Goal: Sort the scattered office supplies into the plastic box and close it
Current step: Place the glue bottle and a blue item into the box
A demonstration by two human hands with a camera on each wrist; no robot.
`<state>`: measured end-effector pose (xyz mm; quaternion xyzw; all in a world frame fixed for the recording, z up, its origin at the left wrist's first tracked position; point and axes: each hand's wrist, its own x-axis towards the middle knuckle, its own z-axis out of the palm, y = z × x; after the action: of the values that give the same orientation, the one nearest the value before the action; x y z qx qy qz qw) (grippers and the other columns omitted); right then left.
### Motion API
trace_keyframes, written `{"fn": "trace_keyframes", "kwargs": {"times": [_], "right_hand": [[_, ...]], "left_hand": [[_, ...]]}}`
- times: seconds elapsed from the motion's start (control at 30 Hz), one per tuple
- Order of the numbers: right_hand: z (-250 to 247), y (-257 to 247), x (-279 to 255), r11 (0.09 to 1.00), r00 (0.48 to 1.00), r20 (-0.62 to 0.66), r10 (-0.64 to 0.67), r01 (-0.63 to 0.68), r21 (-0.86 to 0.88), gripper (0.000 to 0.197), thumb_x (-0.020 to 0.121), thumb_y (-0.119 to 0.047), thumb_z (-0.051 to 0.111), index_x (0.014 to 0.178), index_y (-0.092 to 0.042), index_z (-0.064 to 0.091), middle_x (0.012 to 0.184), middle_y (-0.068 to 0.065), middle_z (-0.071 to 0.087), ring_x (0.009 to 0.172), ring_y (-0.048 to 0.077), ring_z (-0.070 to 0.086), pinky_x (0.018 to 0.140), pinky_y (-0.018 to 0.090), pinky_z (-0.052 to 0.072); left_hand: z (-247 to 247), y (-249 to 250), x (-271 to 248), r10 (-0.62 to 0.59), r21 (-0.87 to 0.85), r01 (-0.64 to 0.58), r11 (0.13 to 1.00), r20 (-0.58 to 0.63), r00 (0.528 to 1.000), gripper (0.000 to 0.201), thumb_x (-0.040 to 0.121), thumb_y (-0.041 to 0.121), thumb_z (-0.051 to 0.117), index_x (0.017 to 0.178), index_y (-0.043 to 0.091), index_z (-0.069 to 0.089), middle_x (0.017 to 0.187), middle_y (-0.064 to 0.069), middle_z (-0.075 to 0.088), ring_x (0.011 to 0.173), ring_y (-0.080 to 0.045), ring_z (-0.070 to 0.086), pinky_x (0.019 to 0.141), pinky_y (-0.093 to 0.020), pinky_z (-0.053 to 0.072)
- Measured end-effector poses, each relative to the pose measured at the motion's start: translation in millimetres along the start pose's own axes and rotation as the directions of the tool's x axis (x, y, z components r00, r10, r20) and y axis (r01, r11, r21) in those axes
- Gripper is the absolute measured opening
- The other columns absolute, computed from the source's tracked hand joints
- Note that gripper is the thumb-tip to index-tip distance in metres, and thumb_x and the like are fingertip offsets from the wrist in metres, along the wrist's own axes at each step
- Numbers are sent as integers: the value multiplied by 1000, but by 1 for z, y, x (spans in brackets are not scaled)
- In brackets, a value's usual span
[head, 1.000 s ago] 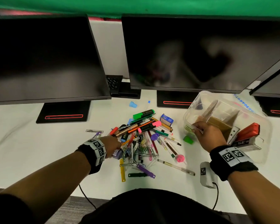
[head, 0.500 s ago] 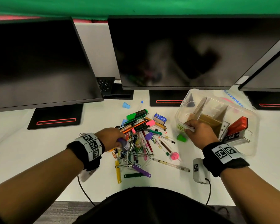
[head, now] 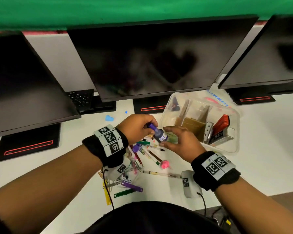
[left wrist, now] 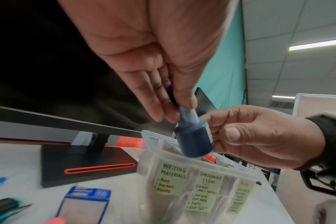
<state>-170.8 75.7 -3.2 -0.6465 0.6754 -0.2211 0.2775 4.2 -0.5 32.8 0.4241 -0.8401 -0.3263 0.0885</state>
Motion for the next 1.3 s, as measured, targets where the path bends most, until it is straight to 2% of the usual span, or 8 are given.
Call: {"fn": "trace_keyframes", "kwargs": {"times": [0.1, 0.27, 0.47, 0.6, 0.73, 0.9, 1.07, 1.3], "right_hand": [[-3, 8, 0, 995, 998, -56, 10, -4, 101, 45, 76, -28, 75, 118, -16, 62, 109, 3, 67, 93, 17, 61, 86, 31, 51], [-22, 29, -3, 976, 963, -254, 86, -30, 215, 32, 75, -16, 74, 106, -14, 66, 91, 0, 68, 79, 19, 63, 72, 28, 48], [-73, 83, -10, 913, 857, -366, 362, -248, 323, 18, 78, -17, 70, 90, -18, 56, 87, 11, 68, 82, 31, 63, 78, 39, 52], [-90, 104, -13, 886, 841, -281, 463, -447, 121, 12, 82, -18, 67, 87, -9, 62, 87, 18, 69, 85, 35, 64, 77, 37, 49], [-87, 100, -9, 843, 867, -134, 480, -498, -203, 4, 77, -13, 66, 78, -13, 62, 87, 15, 65, 87, 33, 64, 68, 29, 45], [-79, 97, 11, 735, 826, -66, 560, -532, -421, 26, 82, -12, 61, 106, -3, 66, 103, 14, 68, 99, 29, 64, 78, 28, 50], [-75, 94, 23, 666, 801, -45, 597, -526, -530, 29, 86, -9, 58, 114, 0, 58, 114, 16, 65, 107, 29, 62, 89, 31, 50], [-63, 99, 23, 675, 766, 60, 639, -522, -522, 31, 96, -13, 41, 121, 0, 54, 121, 15, 61, 114, 28, 57, 96, 29, 44]], "left_hand": [[10, 15, 17, -1, -118, 1, 993, 1, 1000, 17, 82, 17, 69, 99, 23, 68, 85, 7, 65, 78, -12, 62, 78, -25, 51], [24, 26, 38, 35, -180, -37, 983, -11, 999, 37, 83, 16, 68, 119, 23, 60, 101, 2, 66, 84, -9, 59, 83, -23, 49], [36, 17, 50, 50, 300, -126, 945, 247, 968, 30, 91, 31, 55, 121, 29, 61, 127, 9, 60, 120, -14, 51, 103, -27, 37], [44, 12, 54, 29, 326, -108, 939, 241, 970, 27, 95, 31, 49, 115, 29, 66, 124, 11, 63, 117, -13, 55, 101, -26, 41], [44, 11, 58, 30, 360, -115, 926, 235, 972, 26, 95, 29, 48, 115, 31, 65, 123, 10, 63, 114, -15, 56, 98, -27, 43], [48, 5, 62, 9, 347, -79, 935, 200, 980, 27, 95, 20, 47, 111, 32, 65, 117, 8, 66, 110, -18, 59, 95, -30, 47], [51, 5, 65, 2, 332, -63, 941, 183, 983, 28, 94, 15, 49, 109, 32, 65, 112, 7, 67, 106, -17, 60, 91, -28, 49], [52, -1, 67, -10, 326, -51, 944, 183, 983, 36, 90, 6, 51, 105, 36, 64, 110, 9, 67, 104, -18, 61, 89, -36, 53]]}}
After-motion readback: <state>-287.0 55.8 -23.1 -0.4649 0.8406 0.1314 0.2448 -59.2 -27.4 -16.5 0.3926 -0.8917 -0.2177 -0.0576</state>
